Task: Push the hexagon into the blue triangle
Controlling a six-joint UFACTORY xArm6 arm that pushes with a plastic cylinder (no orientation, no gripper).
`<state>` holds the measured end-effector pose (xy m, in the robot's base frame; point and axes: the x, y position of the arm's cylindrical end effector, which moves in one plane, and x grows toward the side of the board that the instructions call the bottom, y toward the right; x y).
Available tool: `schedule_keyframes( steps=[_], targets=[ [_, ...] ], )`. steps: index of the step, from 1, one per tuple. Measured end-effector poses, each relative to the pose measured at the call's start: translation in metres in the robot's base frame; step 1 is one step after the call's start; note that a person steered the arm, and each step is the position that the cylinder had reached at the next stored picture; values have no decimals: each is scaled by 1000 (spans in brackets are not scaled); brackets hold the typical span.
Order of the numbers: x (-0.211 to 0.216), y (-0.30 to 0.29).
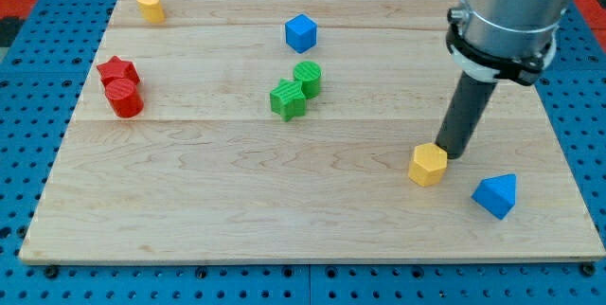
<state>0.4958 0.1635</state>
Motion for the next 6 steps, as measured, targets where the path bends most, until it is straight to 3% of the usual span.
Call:
schedule_keyframes(
  steps=[1,2,4,6],
  targets=[
    [-30,-19],
    [-4,-53],
    [16,-1],
    [-3,-10]
  ],
)
